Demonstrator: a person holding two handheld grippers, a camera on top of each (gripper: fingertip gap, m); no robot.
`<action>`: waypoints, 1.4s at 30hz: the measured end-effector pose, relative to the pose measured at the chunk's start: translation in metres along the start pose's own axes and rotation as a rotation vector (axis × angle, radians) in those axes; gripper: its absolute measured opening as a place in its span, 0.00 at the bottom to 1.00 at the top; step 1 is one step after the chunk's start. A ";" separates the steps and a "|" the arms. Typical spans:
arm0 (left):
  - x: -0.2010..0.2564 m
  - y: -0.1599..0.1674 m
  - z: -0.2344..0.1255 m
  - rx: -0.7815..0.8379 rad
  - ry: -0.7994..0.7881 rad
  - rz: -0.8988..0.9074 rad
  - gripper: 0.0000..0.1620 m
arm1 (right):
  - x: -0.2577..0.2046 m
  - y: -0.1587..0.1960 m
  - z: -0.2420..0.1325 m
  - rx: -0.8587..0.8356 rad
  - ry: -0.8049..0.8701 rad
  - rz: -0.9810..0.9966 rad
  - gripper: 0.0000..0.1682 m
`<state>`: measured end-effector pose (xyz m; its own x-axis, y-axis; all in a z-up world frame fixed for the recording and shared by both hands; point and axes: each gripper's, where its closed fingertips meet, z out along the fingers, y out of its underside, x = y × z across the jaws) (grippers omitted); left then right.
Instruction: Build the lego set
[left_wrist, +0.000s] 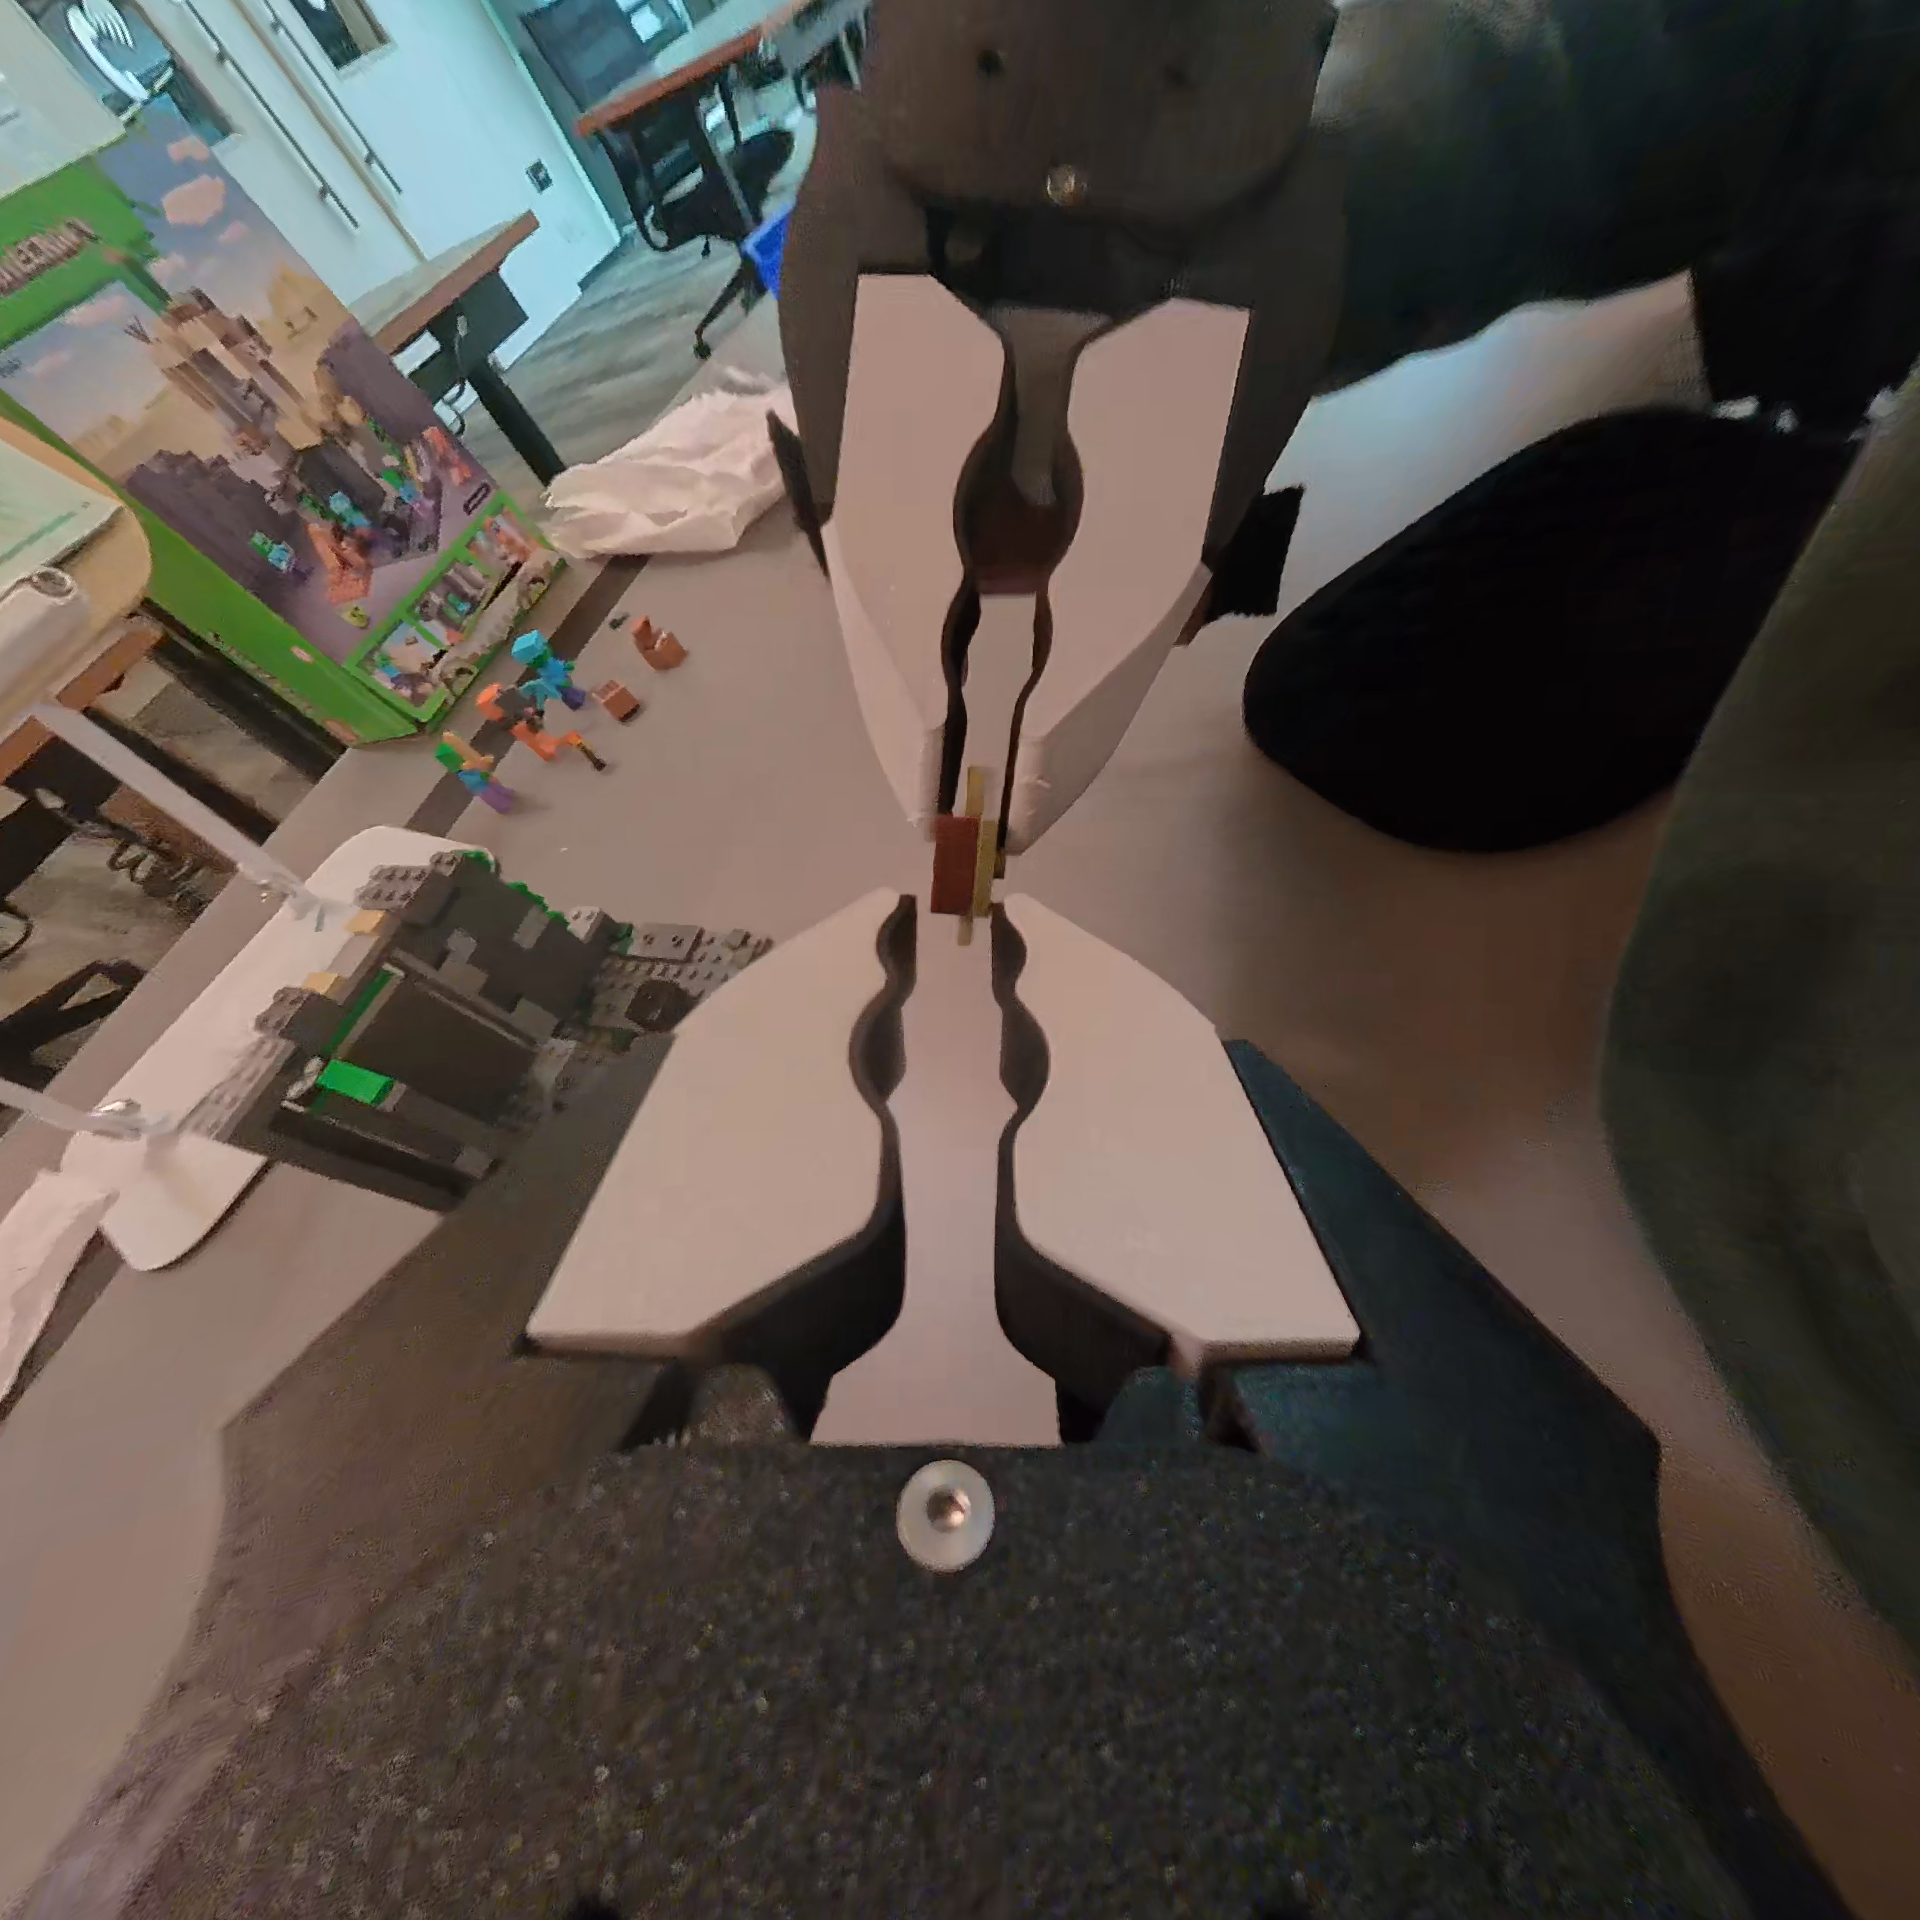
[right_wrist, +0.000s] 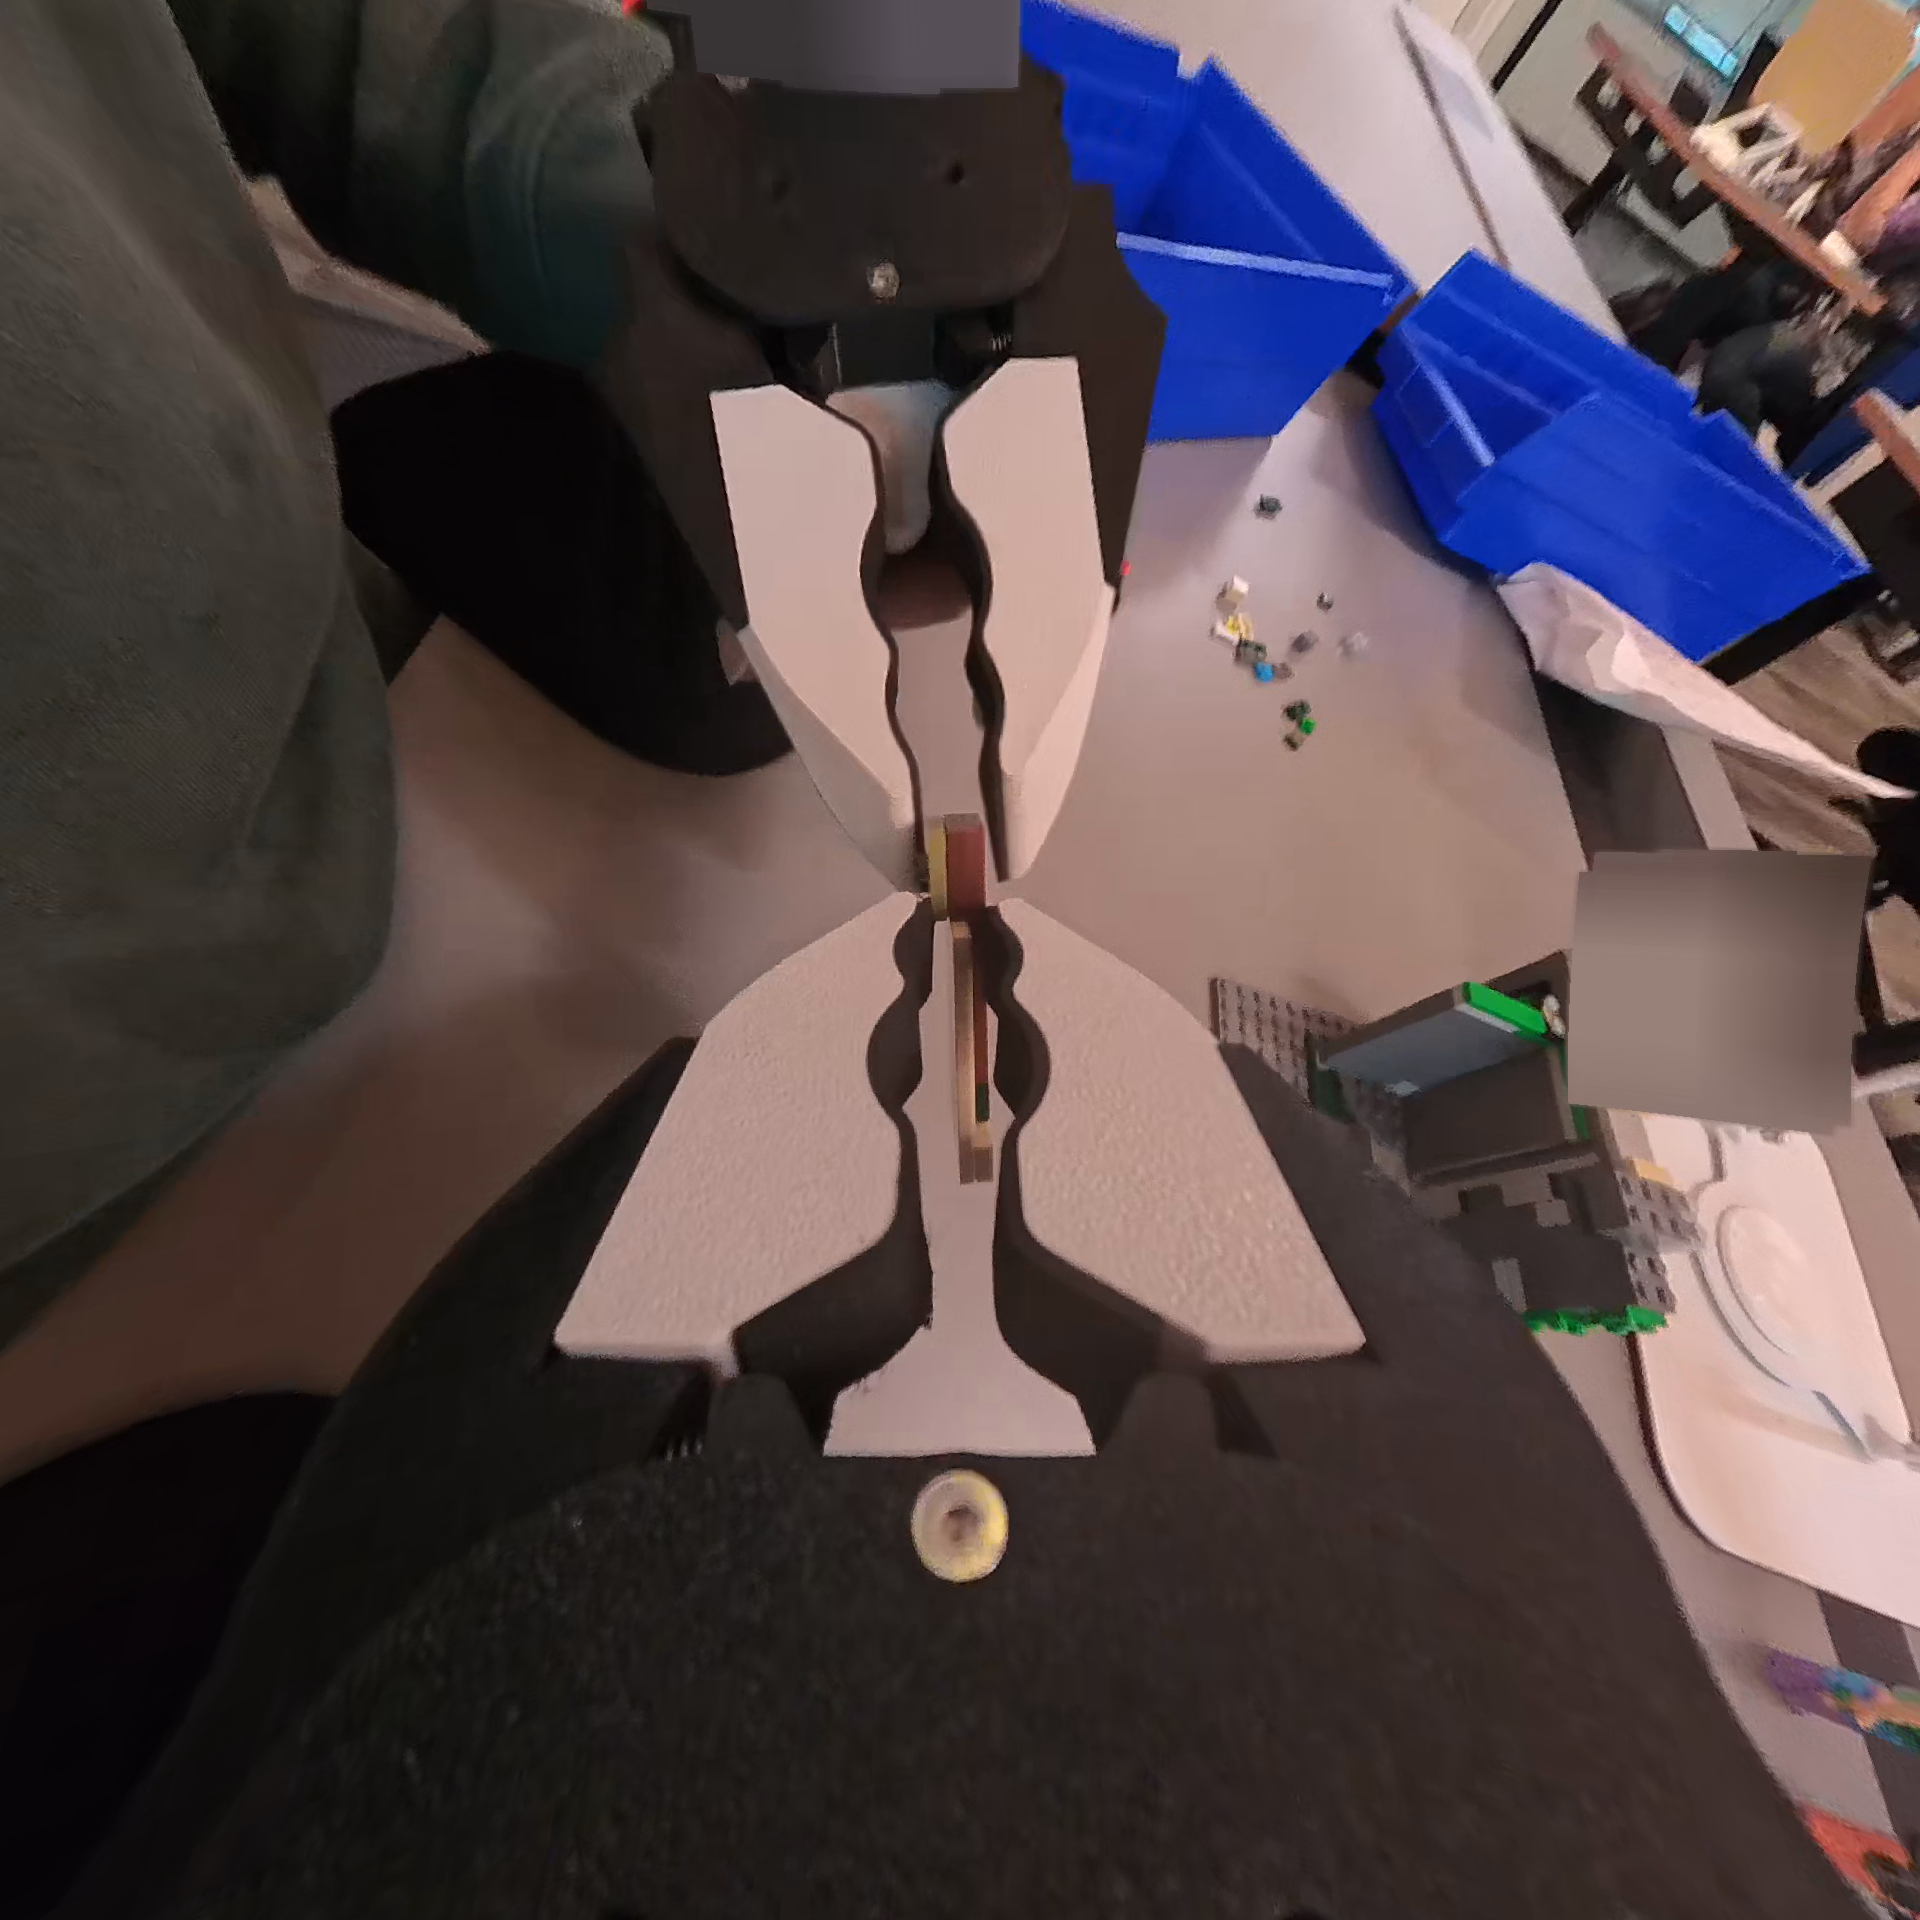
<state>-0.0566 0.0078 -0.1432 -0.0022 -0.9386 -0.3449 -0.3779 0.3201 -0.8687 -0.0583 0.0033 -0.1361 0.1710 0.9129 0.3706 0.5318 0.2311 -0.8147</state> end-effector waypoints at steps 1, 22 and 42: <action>0.002 -0.003 -0.001 0.025 0.010 -0.003 0.07 | -0.001 -0.003 -0.001 0.034 0.000 -0.003 0.05; 0.016 0.004 -0.001 -0.210 0.075 0.147 0.06 | -0.015 -0.007 0.003 0.003 0.017 -0.100 0.06; 0.011 -0.012 0.000 0.156 0.165 -0.183 0.04 | -0.005 -0.030 -0.016 0.469 -0.063 0.305 0.05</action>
<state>-0.0523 -0.0067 -0.1366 -0.1022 -0.9867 -0.1264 -0.2390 0.1477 -0.9597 -0.0620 -0.0134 -0.1060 0.2012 0.9769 0.0716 0.0375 0.0654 -0.9972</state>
